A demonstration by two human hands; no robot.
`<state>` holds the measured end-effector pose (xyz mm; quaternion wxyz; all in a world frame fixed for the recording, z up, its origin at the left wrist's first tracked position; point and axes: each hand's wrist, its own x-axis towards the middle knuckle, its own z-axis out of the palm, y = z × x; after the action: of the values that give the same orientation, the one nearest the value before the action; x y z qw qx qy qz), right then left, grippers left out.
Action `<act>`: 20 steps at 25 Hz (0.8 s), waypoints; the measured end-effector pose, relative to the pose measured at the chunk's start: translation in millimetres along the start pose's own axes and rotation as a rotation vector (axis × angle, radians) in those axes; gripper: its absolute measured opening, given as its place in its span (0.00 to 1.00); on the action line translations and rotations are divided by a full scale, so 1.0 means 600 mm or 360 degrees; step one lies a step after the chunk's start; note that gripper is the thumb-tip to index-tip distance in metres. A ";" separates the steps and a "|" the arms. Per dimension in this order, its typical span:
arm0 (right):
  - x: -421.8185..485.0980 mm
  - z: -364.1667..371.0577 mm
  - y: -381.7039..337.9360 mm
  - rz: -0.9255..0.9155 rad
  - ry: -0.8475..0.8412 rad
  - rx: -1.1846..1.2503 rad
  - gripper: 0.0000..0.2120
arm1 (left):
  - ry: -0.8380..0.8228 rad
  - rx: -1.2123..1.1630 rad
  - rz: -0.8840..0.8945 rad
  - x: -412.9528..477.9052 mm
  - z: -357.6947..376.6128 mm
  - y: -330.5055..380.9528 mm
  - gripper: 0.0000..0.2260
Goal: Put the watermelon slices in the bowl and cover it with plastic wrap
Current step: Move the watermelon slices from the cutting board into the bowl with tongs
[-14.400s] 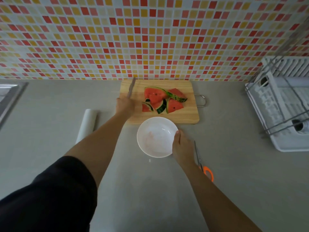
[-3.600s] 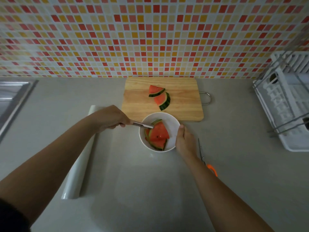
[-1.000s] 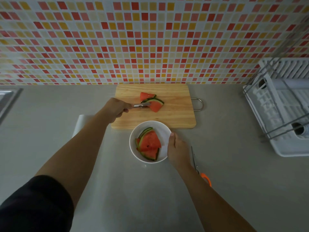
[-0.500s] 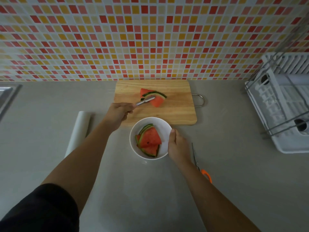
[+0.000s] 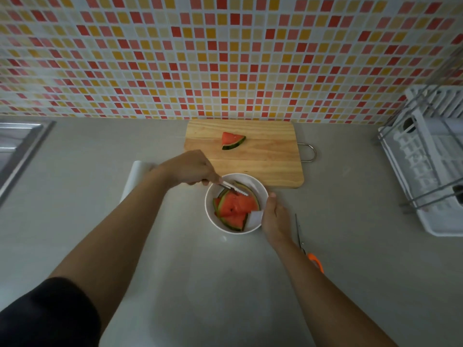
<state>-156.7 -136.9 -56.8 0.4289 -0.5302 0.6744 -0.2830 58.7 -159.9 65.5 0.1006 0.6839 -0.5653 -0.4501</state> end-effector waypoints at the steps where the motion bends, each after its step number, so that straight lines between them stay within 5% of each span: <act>1: 0.000 0.000 0.001 0.0006 0.0001 0.0015 0.24 | -0.0039 0.0126 -0.0011 0.006 0.003 0.020 0.15; 7: 0.002 -0.004 -0.004 -0.0089 -0.0002 -0.0053 0.22 | 0.0035 0.0437 -0.0110 0.010 -0.036 0.058 0.13; 14: 0.005 -0.007 0.001 -0.0128 -0.0060 -0.0059 0.20 | 0.0852 0.0450 -0.0145 0.050 -0.035 -0.065 0.14; 20: 0.008 -0.004 0.005 -0.0147 -0.0026 -0.0138 0.19 | 0.1008 0.0120 -0.0169 0.124 0.052 -0.109 0.20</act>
<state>-160.7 -141.0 -59.7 0.3975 -0.5811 0.6574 -0.2687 77.4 -190.5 -32.3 0.2224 0.8218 -0.4857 -0.1983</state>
